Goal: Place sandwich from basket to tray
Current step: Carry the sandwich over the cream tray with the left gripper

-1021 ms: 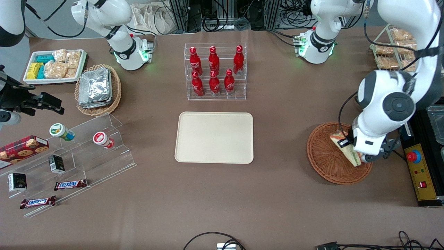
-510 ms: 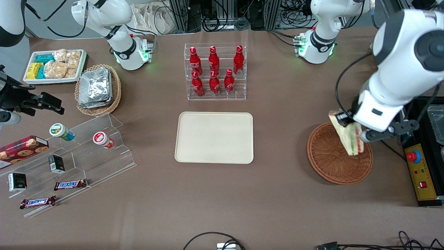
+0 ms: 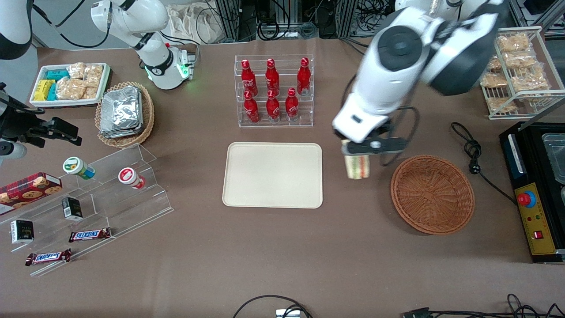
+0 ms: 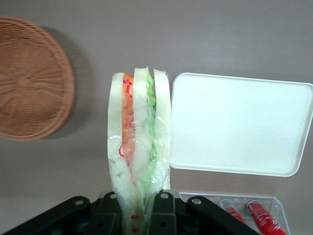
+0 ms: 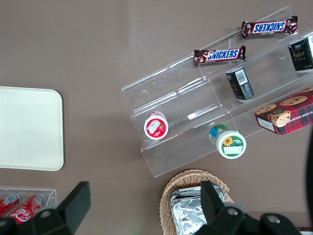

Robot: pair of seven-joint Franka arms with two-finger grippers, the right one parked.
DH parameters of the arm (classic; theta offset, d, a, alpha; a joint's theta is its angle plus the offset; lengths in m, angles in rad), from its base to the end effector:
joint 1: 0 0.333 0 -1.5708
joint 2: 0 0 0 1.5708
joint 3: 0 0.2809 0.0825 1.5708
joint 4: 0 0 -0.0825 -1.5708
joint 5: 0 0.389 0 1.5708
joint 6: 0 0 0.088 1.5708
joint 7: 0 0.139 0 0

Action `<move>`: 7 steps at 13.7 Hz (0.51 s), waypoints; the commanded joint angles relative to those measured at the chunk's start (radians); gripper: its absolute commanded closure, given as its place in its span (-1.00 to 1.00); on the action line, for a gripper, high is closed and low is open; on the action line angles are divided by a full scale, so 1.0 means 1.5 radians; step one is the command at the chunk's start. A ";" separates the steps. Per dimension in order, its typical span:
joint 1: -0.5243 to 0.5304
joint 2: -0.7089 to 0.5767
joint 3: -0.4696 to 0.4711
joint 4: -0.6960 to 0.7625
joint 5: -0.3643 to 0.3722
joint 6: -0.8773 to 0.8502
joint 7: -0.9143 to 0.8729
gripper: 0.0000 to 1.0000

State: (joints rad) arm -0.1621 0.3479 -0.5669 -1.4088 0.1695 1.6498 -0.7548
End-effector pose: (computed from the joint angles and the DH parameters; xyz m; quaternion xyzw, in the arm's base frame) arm 0.5171 -0.3765 0.4588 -0.9995 -0.0151 0.0252 0.0121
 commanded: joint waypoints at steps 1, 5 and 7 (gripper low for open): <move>-0.053 0.089 0.001 0.021 0.061 0.039 -0.044 1.00; -0.101 0.212 0.002 0.020 0.145 0.158 -0.085 1.00; -0.103 0.263 0.003 0.018 0.169 0.207 -0.082 1.00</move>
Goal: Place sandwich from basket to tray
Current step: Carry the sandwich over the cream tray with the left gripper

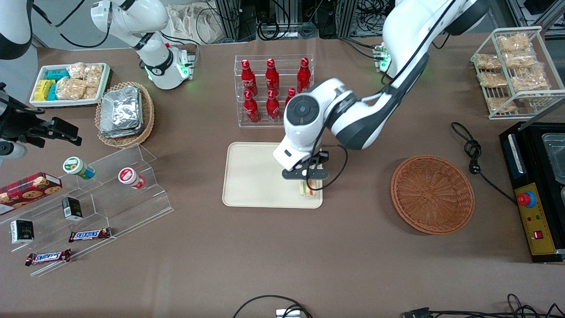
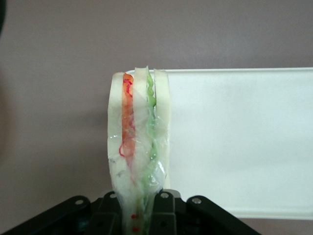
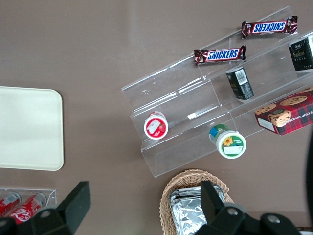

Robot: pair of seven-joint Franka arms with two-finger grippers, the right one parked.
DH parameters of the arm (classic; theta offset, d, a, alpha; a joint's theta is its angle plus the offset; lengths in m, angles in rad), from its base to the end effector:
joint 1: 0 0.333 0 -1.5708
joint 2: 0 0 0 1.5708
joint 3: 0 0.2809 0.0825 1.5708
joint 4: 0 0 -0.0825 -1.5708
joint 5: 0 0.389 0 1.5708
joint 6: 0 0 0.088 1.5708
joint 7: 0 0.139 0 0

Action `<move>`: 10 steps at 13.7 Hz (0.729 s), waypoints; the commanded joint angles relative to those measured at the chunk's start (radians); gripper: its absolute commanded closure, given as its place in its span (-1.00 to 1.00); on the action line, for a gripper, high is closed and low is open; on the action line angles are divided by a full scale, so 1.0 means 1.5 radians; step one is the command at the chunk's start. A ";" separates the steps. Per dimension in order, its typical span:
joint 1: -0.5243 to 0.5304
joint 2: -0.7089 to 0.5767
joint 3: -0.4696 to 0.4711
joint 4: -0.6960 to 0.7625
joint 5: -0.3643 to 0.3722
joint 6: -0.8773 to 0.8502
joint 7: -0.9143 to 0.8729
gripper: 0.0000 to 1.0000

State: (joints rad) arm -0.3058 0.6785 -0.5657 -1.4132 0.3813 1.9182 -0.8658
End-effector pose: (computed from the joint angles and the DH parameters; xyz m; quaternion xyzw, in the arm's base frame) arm 0.5126 -0.4641 0.2778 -0.9990 0.0290 0.0185 0.0270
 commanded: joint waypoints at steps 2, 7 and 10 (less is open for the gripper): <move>-0.013 0.082 0.002 0.019 0.056 0.068 -0.013 1.00; -0.020 0.115 0.003 0.002 0.072 0.090 -0.027 0.90; -0.019 0.114 0.003 -0.001 0.071 0.094 -0.028 -0.99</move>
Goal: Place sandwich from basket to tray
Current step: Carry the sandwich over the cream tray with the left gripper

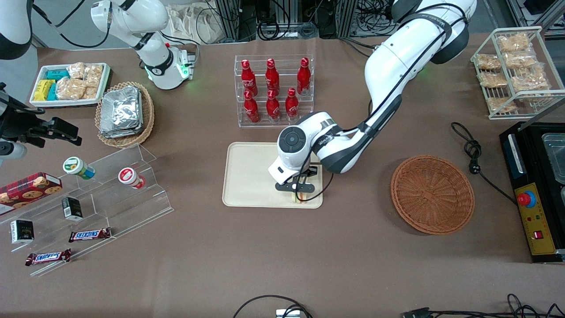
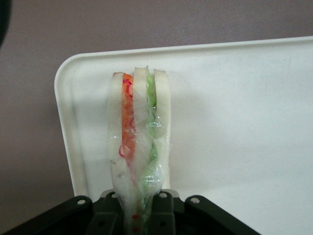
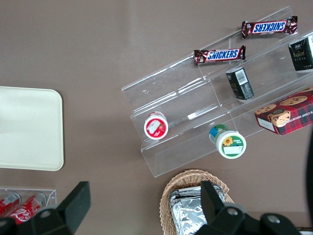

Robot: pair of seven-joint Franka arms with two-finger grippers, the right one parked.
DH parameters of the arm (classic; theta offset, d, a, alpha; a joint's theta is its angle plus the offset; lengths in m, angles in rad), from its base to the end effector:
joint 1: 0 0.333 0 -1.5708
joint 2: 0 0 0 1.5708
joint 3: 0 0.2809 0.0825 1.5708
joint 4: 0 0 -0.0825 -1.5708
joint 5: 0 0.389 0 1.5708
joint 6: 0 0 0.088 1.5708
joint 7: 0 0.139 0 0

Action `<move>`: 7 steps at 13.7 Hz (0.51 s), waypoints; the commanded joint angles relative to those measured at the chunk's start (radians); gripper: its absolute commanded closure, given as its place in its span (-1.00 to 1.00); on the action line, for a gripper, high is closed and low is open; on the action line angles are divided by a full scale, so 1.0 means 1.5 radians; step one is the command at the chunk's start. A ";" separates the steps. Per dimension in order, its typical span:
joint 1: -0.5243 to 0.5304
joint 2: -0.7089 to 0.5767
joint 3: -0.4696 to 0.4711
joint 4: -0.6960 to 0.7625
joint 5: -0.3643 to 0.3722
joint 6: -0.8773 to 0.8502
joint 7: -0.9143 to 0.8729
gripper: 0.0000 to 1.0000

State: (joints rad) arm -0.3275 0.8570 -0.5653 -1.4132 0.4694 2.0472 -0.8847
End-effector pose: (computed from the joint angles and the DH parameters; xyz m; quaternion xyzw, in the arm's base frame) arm 0.5019 -0.4796 0.1751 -0.9979 0.0507 0.0330 0.0251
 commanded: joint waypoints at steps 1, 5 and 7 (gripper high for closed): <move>-0.004 -0.005 0.003 -0.001 0.012 0.010 -0.016 -1.00; -0.004 -0.018 0.003 -0.001 0.013 0.005 -0.048 -1.00; 0.005 -0.057 0.002 0.000 0.010 -0.002 -0.092 -1.00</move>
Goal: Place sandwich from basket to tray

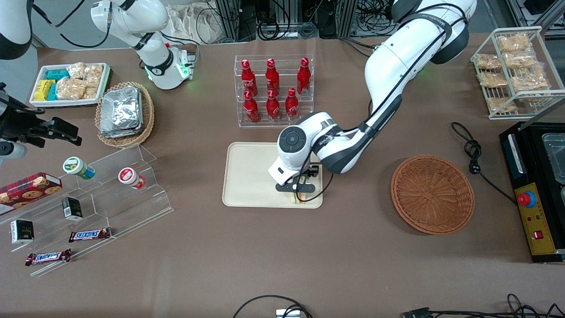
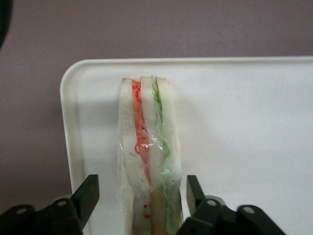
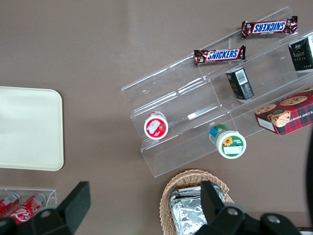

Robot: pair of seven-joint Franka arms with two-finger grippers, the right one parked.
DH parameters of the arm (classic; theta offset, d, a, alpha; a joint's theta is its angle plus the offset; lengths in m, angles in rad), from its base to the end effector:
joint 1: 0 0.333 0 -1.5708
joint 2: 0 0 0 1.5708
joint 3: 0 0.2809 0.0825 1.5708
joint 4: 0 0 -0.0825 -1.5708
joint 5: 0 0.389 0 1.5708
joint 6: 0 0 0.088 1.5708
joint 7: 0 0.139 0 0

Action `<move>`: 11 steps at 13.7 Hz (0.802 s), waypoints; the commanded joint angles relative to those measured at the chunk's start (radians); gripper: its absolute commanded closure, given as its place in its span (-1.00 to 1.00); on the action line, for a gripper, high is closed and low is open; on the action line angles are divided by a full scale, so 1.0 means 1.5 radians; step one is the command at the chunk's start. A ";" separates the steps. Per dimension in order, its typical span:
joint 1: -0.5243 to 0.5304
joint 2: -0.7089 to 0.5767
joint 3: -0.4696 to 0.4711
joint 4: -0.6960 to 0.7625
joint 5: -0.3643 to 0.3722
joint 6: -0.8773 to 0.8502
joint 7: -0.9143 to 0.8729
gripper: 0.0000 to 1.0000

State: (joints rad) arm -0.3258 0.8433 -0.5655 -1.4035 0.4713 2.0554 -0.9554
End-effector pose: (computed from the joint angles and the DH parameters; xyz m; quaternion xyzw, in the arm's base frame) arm 0.5087 -0.4809 0.1884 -0.9996 0.0130 0.0193 0.0182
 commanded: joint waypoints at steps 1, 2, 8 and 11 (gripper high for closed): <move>0.014 -0.076 0.002 -0.005 0.003 -0.020 -0.043 -1.00; 0.032 -0.106 0.002 -0.006 0.001 -0.052 -0.038 -1.00; 0.166 -0.267 -0.002 -0.014 -0.060 -0.188 0.097 -1.00; 0.261 -0.334 -0.002 -0.027 -0.093 -0.241 0.213 -1.00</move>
State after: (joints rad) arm -0.0226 0.4259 -0.5630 -1.3837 0.3684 1.7155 -0.7297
